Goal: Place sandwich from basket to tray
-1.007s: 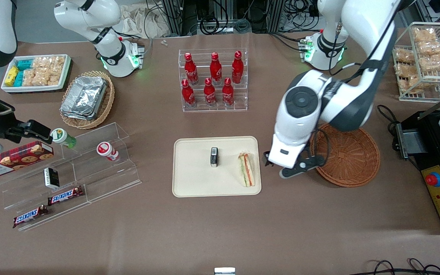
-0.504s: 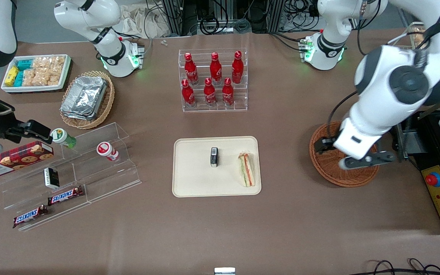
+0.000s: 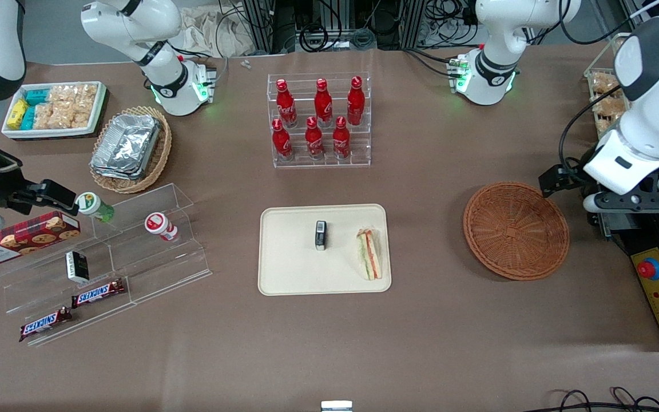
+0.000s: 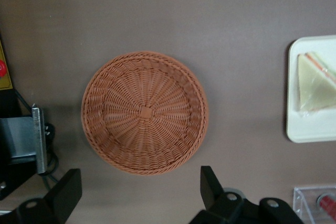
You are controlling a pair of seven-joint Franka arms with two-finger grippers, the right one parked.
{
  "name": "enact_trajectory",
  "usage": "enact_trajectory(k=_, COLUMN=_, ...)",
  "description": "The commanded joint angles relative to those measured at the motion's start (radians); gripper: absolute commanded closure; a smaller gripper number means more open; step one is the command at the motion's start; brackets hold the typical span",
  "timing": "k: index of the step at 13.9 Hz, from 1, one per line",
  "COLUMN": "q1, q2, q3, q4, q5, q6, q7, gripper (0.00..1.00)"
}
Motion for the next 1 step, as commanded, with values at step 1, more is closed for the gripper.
enact_trajectory(k=1, q1=0.0, q2=0.053, q3=0.005, q4=0.115, q5=-0.005, q6=-0.055, q7=0.086, gripper=0.0)
